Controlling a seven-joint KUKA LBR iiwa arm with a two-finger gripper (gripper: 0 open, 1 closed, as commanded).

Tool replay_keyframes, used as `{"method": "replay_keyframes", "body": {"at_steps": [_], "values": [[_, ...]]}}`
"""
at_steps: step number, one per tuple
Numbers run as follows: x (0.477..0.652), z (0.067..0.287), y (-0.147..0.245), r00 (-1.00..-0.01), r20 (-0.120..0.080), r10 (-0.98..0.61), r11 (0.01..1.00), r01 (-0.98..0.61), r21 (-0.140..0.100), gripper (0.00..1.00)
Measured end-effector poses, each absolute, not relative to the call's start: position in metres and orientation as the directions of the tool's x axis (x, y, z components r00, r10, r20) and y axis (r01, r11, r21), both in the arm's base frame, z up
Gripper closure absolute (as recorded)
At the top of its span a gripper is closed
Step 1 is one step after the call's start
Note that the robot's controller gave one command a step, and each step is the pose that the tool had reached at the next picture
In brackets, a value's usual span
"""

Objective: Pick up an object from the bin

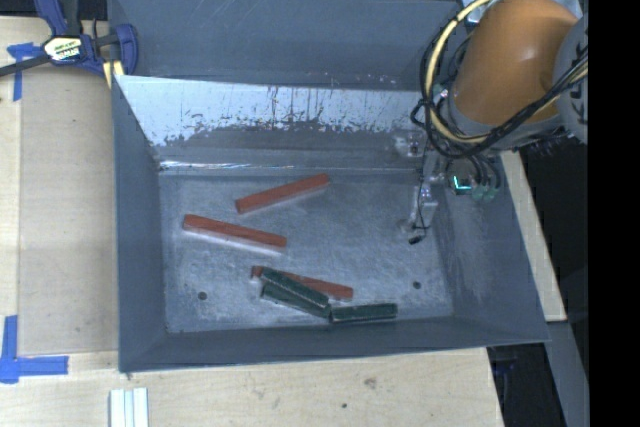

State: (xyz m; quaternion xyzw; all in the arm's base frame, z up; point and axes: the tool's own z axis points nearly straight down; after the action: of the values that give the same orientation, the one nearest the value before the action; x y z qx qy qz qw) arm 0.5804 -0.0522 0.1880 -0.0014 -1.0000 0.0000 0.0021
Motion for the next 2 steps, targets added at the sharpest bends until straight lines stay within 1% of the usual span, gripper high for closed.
{"method": "replay_keyframes", "body": {"at_steps": [1,2], "values": [[0.599,0.198,0.007,-0.994,-0.005,0.109,0.994,0.109,0.003,0.00],[0.621,0.070,0.051,-0.997,-0.001,-0.076,0.997,-0.076,0.000,0.00]]}}
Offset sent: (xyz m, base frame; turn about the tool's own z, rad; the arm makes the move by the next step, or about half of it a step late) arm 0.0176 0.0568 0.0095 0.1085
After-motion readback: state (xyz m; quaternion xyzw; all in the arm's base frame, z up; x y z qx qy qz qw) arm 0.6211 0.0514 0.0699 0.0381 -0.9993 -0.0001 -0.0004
